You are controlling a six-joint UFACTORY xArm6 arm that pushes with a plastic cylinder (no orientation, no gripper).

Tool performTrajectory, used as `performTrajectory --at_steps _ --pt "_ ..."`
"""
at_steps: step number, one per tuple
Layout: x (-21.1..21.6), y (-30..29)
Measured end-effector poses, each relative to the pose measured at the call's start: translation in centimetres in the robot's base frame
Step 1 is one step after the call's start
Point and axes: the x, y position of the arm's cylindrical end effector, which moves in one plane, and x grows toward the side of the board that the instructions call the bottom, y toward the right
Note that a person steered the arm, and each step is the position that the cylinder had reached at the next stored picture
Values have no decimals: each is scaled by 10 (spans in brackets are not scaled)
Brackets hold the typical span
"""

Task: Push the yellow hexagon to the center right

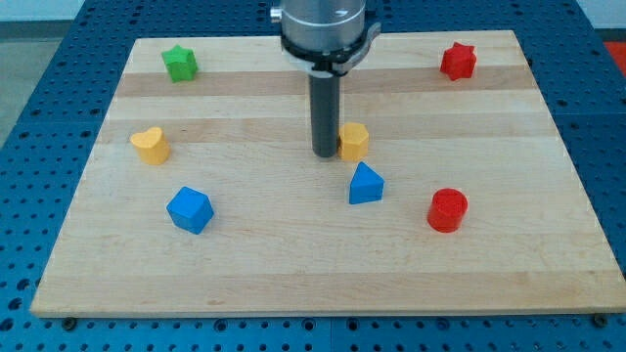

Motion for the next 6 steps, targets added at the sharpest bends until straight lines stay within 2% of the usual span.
performTrajectory --at_steps 3,6 --pt "0 37" --pt "0 124"
